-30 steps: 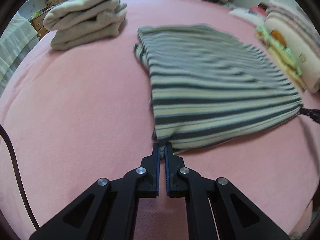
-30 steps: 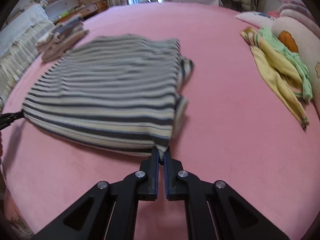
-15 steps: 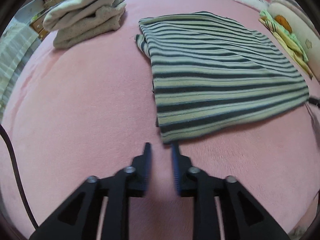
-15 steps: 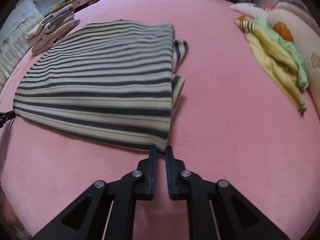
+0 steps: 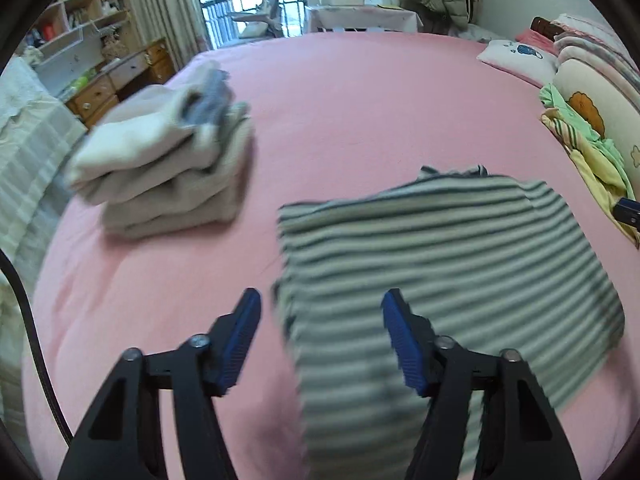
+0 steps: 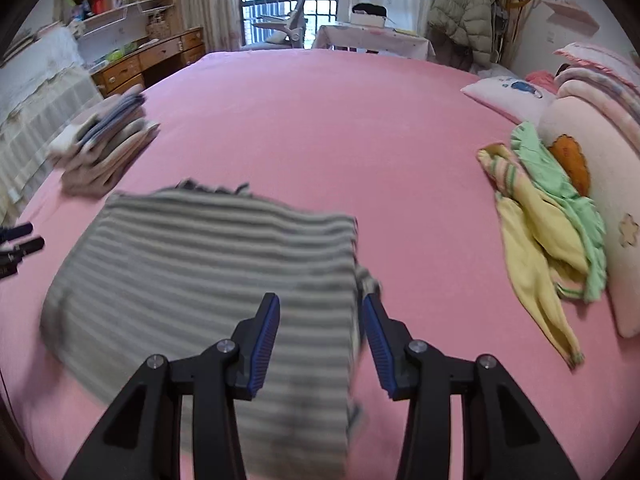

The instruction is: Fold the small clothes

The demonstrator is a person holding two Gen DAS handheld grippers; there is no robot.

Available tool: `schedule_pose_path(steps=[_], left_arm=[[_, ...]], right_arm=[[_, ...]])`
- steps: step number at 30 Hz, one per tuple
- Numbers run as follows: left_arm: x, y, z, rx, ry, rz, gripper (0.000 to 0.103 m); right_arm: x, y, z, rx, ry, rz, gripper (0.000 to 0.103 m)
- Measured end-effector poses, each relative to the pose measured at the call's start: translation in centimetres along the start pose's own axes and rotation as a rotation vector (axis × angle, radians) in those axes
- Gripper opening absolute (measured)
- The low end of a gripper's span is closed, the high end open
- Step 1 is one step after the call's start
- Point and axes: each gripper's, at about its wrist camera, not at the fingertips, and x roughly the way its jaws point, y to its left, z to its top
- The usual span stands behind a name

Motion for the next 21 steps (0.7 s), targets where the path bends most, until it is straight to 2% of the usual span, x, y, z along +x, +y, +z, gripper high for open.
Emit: schedule_pose_path(steps=[1, 5, 8, 11, 13, 15, 17, 18, 21], left_arm=[[1.1, -0.5, 0.7, -0.001, 0.004, -0.005, 0.053], [5.6, -1.6, 3.0, -0.011, 0.037, -0.030, 0.040], [8.5, -2.6, 4.2, -0.010, 0.064, -0.026, 0.036], [10.8, -3.0, 4.8, -0.018, 0.092, 0.007, 0.031], [12.3, -2.6, 5.0, -0.042, 0.094, 0.062, 0.030], [13.5, -1.4, 5.0, -0.080, 0.109, 0.112, 0.030], [14.3, -0.1, 4.9, -0.127, 0.129, 0.135, 0.030], [14.4, 0.3, 4.8, -0.132, 0.127, 0.135, 0.030], [13.9, 0.9, 4.8, -0.102, 0.119, 0.177, 0.022]], right_arm=[[1.5, 0.0, 1.0, 0.020, 0.013, 0.016, 0.040], [7.0, 0.4, 3.6, 0.091, 0.071, 0.078, 0.019], [9.9, 1.8, 4.3, 0.099, 0.108, 0.147, 0.018], [12.3, 3.5, 4.3, 0.076, 0.130, 0.151, 0.018], [13.7, 3.6, 4.2, 0.078, 0.144, 0.121, 0.018], [15.2, 2.3, 3.8, 0.090, 0.165, 0.033, 0.017], [16.2, 0.1, 3.2, 0.134, 0.192, -0.019, 0.010], [16.3, -1.1, 2.9, 0.163, 0.193, -0.017, 0.000], [15.6, -4.1, 2.2, 0.221, 0.188, -0.048, 0.000]])
